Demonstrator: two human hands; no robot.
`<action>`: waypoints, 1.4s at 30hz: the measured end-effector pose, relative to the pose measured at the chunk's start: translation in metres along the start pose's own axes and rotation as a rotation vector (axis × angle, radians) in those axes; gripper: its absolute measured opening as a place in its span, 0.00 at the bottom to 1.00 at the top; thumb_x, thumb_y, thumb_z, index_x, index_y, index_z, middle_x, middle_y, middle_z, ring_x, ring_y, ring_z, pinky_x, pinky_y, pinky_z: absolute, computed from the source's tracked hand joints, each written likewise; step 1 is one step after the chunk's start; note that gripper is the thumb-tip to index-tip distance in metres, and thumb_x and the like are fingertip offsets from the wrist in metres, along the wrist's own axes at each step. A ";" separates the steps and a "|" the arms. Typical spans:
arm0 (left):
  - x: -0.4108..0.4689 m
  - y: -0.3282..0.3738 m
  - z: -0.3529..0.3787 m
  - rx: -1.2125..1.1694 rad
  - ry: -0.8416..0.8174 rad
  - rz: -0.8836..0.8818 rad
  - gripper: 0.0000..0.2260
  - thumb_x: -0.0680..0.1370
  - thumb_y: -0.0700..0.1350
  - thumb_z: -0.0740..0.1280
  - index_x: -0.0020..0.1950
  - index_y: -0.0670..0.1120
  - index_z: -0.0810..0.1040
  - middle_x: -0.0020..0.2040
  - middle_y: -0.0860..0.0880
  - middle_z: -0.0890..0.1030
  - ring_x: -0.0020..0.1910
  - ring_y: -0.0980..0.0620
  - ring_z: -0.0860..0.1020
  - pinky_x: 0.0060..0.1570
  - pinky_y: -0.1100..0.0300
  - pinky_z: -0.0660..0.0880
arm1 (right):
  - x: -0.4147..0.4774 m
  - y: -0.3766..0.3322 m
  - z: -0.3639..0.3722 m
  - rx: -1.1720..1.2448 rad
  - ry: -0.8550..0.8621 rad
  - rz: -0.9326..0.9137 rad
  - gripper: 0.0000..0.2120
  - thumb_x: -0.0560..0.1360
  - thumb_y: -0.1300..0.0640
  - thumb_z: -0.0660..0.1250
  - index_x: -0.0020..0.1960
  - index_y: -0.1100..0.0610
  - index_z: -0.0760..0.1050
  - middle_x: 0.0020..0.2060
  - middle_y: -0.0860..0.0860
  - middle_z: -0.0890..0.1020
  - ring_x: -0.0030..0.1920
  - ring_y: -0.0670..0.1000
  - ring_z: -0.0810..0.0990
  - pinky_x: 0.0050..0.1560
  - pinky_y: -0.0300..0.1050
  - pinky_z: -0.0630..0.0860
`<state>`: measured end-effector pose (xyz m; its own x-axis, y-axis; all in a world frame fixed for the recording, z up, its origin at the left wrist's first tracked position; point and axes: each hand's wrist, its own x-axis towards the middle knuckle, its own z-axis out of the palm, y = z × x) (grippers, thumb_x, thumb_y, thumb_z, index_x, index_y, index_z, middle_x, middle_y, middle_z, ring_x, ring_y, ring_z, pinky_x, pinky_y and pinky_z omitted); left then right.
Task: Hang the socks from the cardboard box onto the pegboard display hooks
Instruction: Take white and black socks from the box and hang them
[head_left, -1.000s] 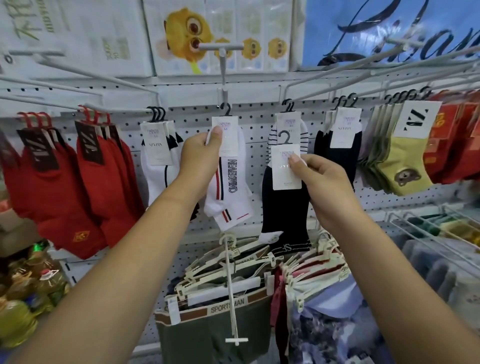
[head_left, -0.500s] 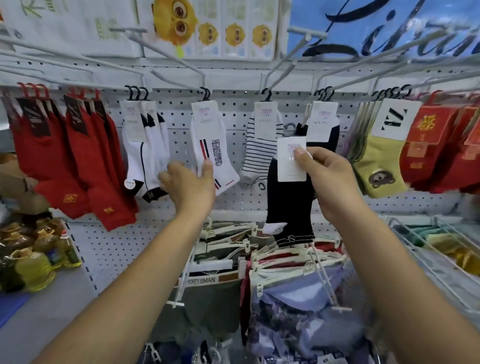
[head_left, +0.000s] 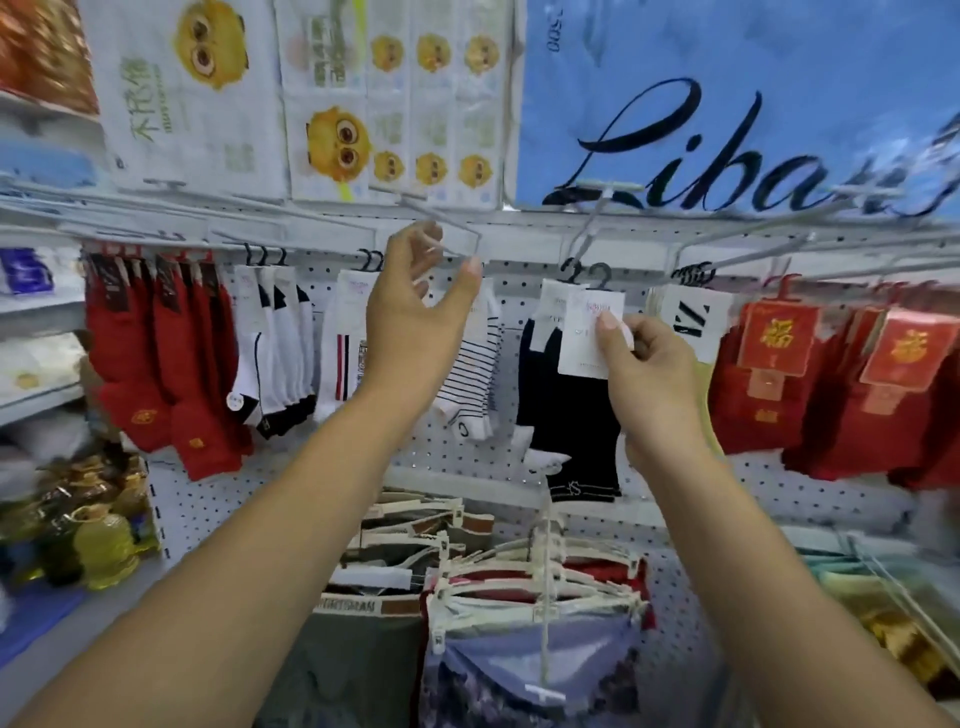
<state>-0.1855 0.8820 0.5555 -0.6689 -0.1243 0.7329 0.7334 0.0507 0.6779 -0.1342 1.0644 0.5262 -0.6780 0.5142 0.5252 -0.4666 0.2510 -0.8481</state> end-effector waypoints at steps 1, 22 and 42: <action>0.003 0.003 0.002 -0.038 -0.004 -0.007 0.12 0.80 0.47 0.71 0.61 0.54 0.74 0.62 0.56 0.78 0.64 0.57 0.77 0.68 0.52 0.74 | 0.004 -0.003 0.000 -0.014 -0.008 -0.010 0.07 0.81 0.49 0.65 0.48 0.50 0.79 0.45 0.52 0.85 0.49 0.54 0.84 0.53 0.58 0.82; -0.001 0.006 -0.011 0.123 -0.128 0.008 0.11 0.81 0.42 0.70 0.62 0.52 0.76 0.61 0.59 0.80 0.65 0.62 0.78 0.70 0.55 0.73 | 0.043 0.003 0.006 -0.206 -0.136 -0.067 0.13 0.78 0.51 0.72 0.59 0.57 0.77 0.53 0.52 0.82 0.55 0.51 0.82 0.57 0.49 0.80; -0.091 0.002 -0.155 0.569 -0.348 0.078 0.21 0.79 0.52 0.71 0.72 0.54 0.76 0.68 0.60 0.74 0.69 0.61 0.70 0.70 0.61 0.66 | -0.113 -0.010 0.026 -0.384 -0.371 -0.354 0.21 0.78 0.44 0.68 0.70 0.47 0.73 0.66 0.40 0.75 0.65 0.40 0.73 0.65 0.39 0.71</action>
<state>-0.1046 0.7399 0.4811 -0.6869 0.2222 0.6920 0.6663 0.5729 0.4773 -0.0671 0.9824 0.4772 -0.7037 0.0452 0.7091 -0.5084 0.6651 -0.5470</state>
